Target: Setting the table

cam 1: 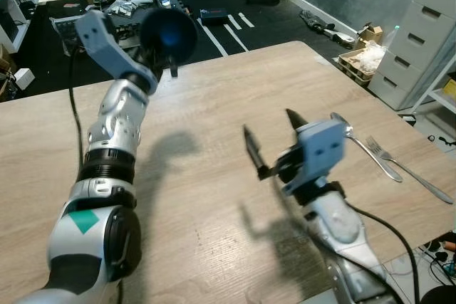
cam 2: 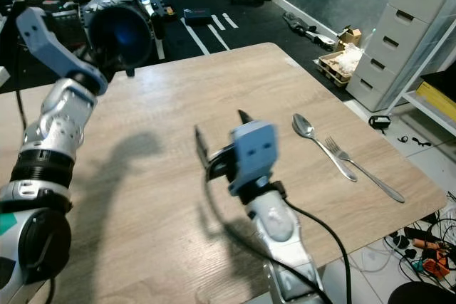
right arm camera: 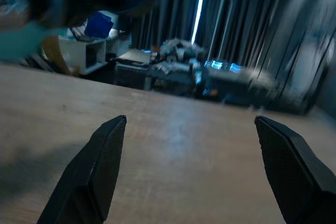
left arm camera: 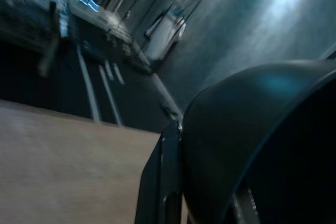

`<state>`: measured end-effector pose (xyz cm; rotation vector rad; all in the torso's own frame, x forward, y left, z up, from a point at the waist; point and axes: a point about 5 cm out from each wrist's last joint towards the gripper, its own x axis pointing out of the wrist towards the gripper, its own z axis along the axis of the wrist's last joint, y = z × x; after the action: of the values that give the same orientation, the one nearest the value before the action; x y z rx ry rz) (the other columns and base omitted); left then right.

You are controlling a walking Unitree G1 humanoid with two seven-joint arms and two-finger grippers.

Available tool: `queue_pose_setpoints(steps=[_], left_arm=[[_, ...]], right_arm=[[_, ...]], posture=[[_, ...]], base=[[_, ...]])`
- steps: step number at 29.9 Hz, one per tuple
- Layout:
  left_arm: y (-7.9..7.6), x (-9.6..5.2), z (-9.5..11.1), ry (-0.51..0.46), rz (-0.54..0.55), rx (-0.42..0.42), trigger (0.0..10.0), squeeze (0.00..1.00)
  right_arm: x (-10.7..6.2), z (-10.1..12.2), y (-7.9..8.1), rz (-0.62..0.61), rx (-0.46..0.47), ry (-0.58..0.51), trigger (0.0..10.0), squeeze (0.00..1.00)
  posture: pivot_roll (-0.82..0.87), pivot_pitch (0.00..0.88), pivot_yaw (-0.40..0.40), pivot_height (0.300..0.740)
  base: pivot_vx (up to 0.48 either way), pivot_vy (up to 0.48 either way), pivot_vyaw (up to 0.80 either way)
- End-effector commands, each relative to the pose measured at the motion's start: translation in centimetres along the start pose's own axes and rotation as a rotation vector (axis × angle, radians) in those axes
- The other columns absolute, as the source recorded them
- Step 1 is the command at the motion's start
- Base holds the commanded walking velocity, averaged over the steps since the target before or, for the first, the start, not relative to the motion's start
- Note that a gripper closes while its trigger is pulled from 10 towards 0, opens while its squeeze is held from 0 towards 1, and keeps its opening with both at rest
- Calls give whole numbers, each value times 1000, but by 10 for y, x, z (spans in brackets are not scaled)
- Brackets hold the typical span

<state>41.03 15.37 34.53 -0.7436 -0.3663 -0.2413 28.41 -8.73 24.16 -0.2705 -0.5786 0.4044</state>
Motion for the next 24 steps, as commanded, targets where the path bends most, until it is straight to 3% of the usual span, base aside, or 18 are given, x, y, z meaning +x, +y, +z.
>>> queue_pose_setpoints(steps=[1, 2, 6, 10, 16, 19, 20, 24], left_arm=[[-7, 1, -3, 33, 13, -93, 10000, 0], [-15, 0, -12, 80, 20, -150, 10000, 0], [-21, -4, -24, 137, 40, -211, 10000, 0], [-37, -17, -55, 267, 42, -333, 10000, 0], [-50, -23, -60, 313, 31, -418, 10000, 0], [-60, -27, -61, 335, -27, -466, 10000, 0], [-69, -32, -60, 344, -102, -486, 10000, 0], [-78, -39, -54, 360, -173, -568, 10000, 0]], right_arm=[[0, 0, 13, 40, -90, -31, 10000, 0], [1, 1, 17, 28, -198, -61, 10000, 0], [3, 3, 21, 30, -295, -96, 10000, 0], [12, 8, 24, -26, -428, -158, 10000, 0], [19, 7, 18, -79, -512, -184, 10000, 0], [19, 2, 12, -97, -518, -174, 10000, 0], [18, 0, 5, -115, -509, -162, 10000, 0], [16, 1, -5, -158, -492, -154, 10000, 0]], posture=[[14, 72, 151, 740], [19, 70, 152, 740], [21, 70, 154, 740], [24, 66, 154, 740], [31, 62, 141, 740], [30, 62, 137, 740], [22, 64, 139, 740], [33, 63, 142, 740]], base=[[0, 0, 0], [0, 0, 0], [0, 0, 0], [0, 0, 0], [0, 0, 0], [0, 0, 0], [0, 0, 0], [0, 0, 0]])
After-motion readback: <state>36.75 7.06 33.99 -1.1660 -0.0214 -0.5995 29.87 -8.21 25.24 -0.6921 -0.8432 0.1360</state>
